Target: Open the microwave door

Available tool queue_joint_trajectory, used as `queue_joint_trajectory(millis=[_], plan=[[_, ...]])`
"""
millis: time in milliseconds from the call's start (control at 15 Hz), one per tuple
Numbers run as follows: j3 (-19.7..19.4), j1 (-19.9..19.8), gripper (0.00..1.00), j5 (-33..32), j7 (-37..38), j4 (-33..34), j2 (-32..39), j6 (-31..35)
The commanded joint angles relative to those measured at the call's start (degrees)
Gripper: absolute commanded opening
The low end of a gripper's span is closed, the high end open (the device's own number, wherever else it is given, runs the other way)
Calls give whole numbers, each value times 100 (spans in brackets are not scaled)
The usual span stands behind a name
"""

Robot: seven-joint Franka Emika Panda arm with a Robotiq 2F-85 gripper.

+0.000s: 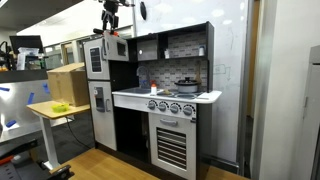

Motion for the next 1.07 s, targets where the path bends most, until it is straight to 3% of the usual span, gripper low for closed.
queue_joint_trajectory(millis=[0, 1000], plan=[[17, -61, 100, 184, -217, -284, -194, 139], [14, -61, 100, 190, -245, -368, -236, 143]])
